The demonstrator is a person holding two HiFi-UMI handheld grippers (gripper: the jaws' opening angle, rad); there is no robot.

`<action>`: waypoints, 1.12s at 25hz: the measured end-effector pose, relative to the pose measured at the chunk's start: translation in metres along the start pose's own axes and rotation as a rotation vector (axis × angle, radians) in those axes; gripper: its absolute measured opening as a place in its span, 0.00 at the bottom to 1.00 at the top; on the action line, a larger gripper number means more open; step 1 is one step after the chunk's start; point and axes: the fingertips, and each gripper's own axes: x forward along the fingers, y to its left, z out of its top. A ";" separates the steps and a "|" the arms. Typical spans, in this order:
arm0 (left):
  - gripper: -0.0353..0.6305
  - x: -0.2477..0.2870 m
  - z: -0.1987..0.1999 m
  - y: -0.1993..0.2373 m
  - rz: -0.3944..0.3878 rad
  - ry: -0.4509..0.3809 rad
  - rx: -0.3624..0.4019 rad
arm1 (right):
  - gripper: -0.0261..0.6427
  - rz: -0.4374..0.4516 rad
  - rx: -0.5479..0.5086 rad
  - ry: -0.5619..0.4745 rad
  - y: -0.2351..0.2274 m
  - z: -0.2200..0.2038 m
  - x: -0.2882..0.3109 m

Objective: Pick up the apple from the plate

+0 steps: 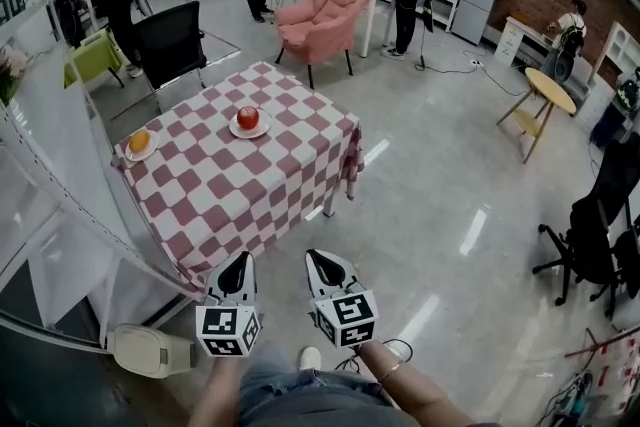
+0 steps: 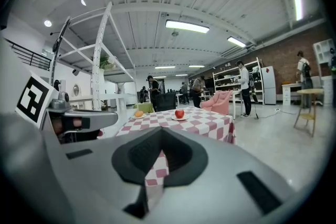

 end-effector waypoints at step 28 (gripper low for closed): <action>0.08 0.150 0.002 0.075 0.006 0.059 -0.020 | 0.05 -0.060 0.050 0.045 -0.079 0.014 0.134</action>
